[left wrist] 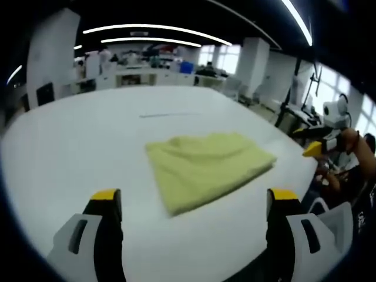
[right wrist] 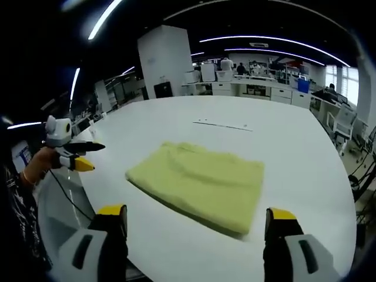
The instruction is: Fold the garment on the visible template until the final outline fits inside the template.
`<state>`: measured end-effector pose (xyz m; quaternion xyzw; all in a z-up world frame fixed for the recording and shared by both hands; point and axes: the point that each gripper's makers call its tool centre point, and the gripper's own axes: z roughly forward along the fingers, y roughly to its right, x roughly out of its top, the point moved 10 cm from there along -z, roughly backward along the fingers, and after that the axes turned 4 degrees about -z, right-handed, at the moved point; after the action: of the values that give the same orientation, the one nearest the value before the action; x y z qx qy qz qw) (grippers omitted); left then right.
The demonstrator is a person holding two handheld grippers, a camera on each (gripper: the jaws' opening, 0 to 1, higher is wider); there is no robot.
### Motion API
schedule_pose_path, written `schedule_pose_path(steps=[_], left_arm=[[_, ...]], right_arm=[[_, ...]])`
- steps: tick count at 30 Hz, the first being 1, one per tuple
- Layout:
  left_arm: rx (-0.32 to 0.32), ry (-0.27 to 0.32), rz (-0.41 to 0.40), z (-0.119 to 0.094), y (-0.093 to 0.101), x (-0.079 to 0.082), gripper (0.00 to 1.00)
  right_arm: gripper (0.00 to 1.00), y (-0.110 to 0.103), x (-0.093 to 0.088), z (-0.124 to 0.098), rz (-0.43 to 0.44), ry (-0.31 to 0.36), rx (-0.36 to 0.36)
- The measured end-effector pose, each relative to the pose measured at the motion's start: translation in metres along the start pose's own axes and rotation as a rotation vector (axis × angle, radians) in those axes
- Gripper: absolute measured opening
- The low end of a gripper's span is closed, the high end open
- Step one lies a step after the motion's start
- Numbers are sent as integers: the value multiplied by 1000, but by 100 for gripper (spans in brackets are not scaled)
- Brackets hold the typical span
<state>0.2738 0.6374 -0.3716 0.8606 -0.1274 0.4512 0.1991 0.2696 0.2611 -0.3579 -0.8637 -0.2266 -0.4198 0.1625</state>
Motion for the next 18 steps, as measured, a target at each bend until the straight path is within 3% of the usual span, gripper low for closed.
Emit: schedule_pose_path(steps=[9,18], left_arm=[[17,11,-27,-7,-6,-1,99],[23,6,-52,-10,-7,-6,99]], right_arm=[[94,-3,-14,4,6,-56,16],[93,-4,-11,8,-5,-64,26]])
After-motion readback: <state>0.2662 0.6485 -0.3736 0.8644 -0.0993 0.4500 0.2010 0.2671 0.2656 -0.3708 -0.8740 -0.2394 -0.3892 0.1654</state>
